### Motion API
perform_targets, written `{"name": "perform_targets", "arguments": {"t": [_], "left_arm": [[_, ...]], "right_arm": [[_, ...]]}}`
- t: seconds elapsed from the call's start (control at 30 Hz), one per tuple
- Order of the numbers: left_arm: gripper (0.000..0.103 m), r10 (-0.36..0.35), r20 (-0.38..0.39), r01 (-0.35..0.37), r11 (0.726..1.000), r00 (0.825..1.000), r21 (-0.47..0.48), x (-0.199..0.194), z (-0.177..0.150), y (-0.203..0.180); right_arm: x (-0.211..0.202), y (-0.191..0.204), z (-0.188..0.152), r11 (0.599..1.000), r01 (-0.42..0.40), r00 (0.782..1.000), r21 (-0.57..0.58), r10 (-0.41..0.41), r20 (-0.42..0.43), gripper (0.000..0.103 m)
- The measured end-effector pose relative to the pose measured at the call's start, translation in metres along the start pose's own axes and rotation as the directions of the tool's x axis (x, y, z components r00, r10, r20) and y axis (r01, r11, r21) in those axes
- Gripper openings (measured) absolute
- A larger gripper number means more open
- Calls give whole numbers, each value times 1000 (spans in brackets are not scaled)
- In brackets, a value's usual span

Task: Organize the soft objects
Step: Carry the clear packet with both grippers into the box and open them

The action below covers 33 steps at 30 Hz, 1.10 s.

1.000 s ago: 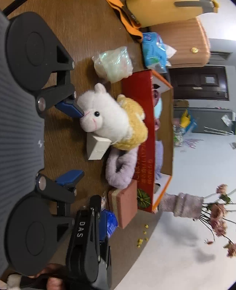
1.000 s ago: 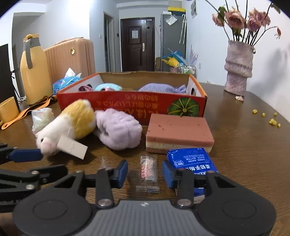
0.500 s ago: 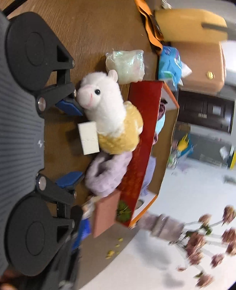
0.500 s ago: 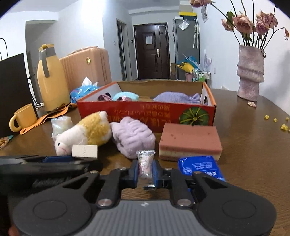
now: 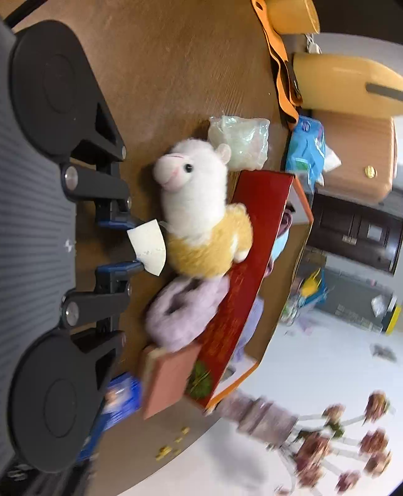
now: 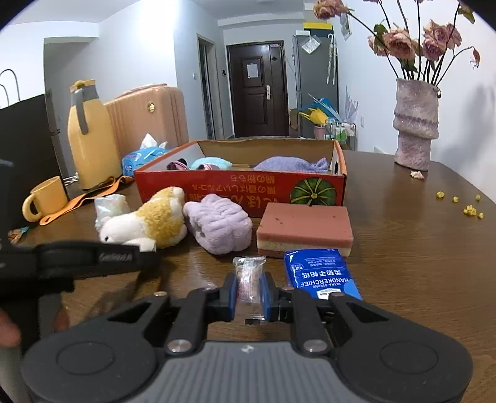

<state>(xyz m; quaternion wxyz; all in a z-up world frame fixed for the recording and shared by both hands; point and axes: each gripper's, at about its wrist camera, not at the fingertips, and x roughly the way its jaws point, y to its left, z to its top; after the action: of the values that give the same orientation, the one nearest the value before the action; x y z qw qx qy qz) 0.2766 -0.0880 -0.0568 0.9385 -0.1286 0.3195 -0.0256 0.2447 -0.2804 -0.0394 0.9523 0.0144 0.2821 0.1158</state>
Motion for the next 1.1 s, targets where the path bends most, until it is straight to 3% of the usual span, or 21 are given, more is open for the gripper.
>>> {"name": "perform_targets", "arguments": {"t": [0.17,0.3,0.43,0.53,0.6,0.7,0.77,0.9,1.0,1.1], "left_arm": [[21,-70,31,65,986,997,151,-50,-24,-9],[21,-90,84,72,978,992,194,-74,-29,-16],[21,-109,121,84,977,987,196,-79,-10,-12],[22,-148,194,98,964,970,249,-75,30,-12],[23,-183,210,126,957,960,261,-61,62,-10],[23,-164,149,121,958,975,261,-19,115,-8],[23,-121,96,95,967,988,236,16,147,-4],[23,-106,-2,103,963,994,250,87,200,1],[24,-33,-74,52,962,997,267,133,216,7],[33,2,-147,41,955,989,293,163,215,13]], "right_arm": [[-21,3,-12,1000,-24,1000,3,24,16,16],[-34,6,-21,999,-37,999,20,37,23,16],[-44,5,-18,999,-37,998,36,35,54,16],[-46,-4,2,996,-67,993,55,61,103,16],[-37,-13,30,993,-103,987,65,94,132,16],[-5,-25,75,990,-122,984,66,112,136,16],[26,-32,103,989,-124,987,84,115,111,16],[104,-41,154,977,-156,988,146,155,17,16],[160,-39,184,970,-154,985,188,166,-51,16],[219,-30,208,975,-121,982,189,145,-124,16]]}}
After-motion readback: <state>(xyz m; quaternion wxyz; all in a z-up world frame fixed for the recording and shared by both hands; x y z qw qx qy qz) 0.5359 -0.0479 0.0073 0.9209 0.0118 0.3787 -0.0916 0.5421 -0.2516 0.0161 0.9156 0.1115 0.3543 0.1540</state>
